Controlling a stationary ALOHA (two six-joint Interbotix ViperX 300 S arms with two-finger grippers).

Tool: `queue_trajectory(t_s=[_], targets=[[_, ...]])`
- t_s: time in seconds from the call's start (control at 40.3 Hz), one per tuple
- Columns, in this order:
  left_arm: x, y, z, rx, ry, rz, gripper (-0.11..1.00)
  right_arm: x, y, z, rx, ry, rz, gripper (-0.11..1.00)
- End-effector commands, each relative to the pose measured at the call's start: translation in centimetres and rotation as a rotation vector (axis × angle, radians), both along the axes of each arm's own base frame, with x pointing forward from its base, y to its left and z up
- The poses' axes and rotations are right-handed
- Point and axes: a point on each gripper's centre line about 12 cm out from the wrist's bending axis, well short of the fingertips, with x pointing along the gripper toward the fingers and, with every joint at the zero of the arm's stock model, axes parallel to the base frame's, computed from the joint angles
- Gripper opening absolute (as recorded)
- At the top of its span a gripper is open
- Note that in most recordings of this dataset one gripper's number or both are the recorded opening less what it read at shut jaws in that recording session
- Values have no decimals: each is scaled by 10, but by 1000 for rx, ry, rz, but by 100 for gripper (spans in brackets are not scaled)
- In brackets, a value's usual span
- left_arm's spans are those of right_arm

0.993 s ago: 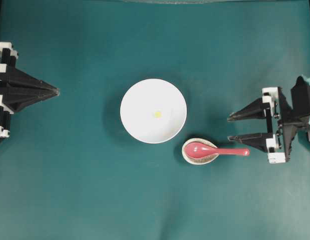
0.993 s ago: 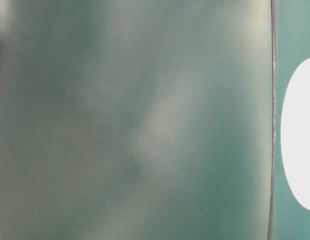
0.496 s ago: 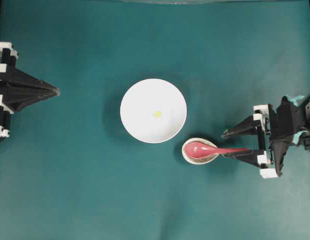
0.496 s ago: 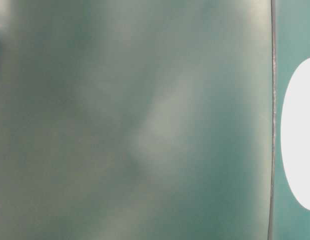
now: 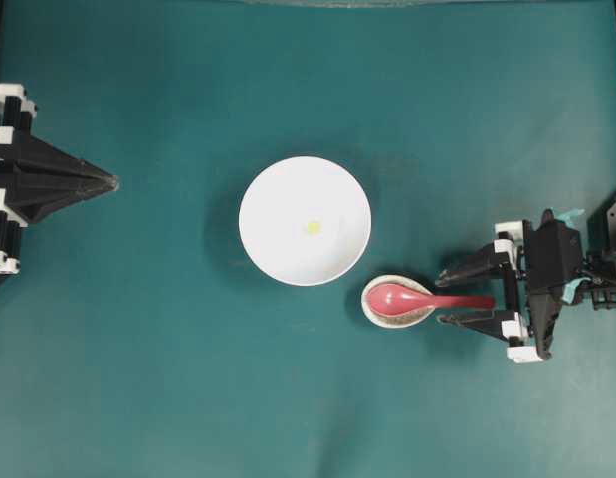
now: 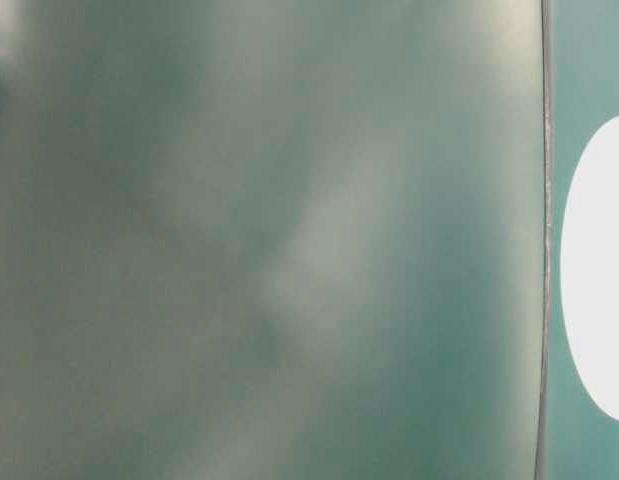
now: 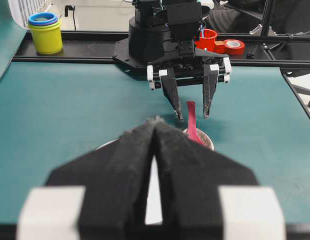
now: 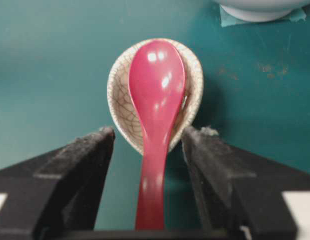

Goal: Scoop the yellow hexagonal prism block from the bowl with a spoon using the right arm.

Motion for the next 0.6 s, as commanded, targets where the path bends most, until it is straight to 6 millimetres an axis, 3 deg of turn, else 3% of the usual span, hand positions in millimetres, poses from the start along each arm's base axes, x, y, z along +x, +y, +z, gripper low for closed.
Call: queue_trajectory(t_s=[0.0, 0.571], targets=[[3, 0, 10, 2, -23, 1, 1, 1, 1, 0, -2, -6, 1, 61], [3, 0, 10, 2, -23, 1, 1, 1, 0, -13, -32, 25, -6, 61]])
